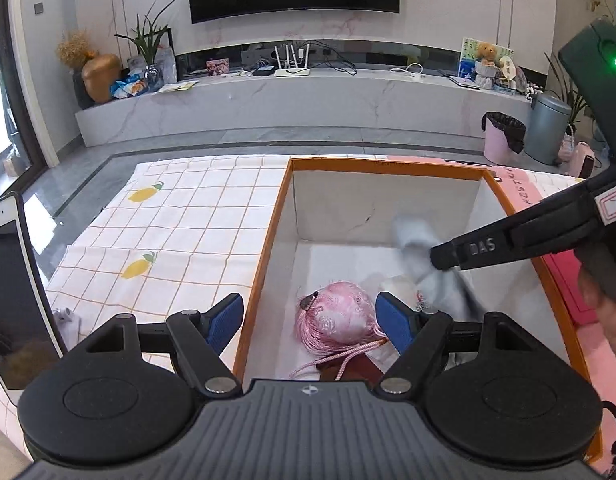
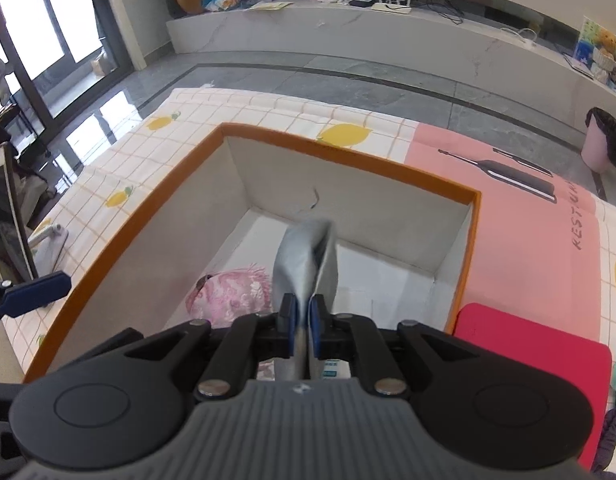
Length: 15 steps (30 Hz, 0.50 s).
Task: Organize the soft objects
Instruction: 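Open both grippers to drop the pouch and grey cloth into the orange box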
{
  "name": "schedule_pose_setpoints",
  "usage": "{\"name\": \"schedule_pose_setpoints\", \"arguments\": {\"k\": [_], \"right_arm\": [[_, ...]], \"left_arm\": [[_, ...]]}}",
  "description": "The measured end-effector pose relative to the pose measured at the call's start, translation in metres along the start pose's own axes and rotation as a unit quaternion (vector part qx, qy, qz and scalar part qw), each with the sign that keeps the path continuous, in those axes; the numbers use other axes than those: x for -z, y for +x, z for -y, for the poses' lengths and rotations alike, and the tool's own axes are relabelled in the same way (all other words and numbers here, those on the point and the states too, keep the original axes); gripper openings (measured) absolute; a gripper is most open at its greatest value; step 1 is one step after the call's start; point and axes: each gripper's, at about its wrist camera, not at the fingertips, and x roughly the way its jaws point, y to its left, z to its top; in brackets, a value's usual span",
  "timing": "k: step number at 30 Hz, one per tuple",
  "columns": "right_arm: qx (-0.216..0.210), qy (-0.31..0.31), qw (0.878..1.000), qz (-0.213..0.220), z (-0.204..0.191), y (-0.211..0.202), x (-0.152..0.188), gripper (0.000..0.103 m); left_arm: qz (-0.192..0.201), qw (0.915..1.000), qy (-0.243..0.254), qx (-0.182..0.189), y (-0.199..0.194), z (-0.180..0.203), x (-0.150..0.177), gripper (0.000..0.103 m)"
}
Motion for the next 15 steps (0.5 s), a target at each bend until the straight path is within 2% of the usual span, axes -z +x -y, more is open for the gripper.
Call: {"name": "schedule_pose_setpoints", "arguments": {"k": [1,2,3,5,7,9,11,13,15], "right_arm": [[-0.001,-0.003,1.000,0.001,-0.001,-0.001,0.000,0.022],[0.000,-0.004,1.000,0.004,-0.003,-0.003,0.000,0.043],[0.000,-0.003,1.000,0.010,-0.003,-0.006,0.000,0.052],[-0.007,0.001,1.000,0.016,-0.005,-0.012,-0.001,0.053],[-0.014,0.002,1.000,0.017,-0.006,-0.018,-0.002,0.061],[-0.010,0.003,1.000,0.025,-0.008,-0.026,-0.002,0.087],[-0.002,0.003,0.999,0.038,-0.010,-0.035,-0.002,0.100],[0.005,0.003,0.999,0.044,-0.011,-0.043,-0.004,0.100],[-0.007,0.017,0.999,0.044,-0.007,-0.051,-0.006,0.100]], "left_arm": [[0.000,1.0000,-0.002,0.003,-0.002,0.000,0.000,0.088],[0.000,1.0000,-0.004,0.003,-0.003,-0.001,0.000,0.088],[0.000,1.0000,-0.005,0.002,-0.004,-0.001,0.000,0.088],[0.002,1.0000,-0.002,-0.001,-0.007,0.000,-0.001,0.088],[0.005,1.0000,0.000,-0.003,-0.011,0.001,-0.001,0.088],[0.006,1.0000,-0.006,-0.003,-0.014,0.000,-0.001,0.088],[0.004,0.9998,-0.017,0.003,-0.016,-0.002,-0.001,0.088],[0.005,0.9995,-0.029,0.009,-0.019,-0.002,-0.002,0.088],[0.018,0.9992,-0.036,0.007,-0.025,-0.002,-0.003,0.088]]}}
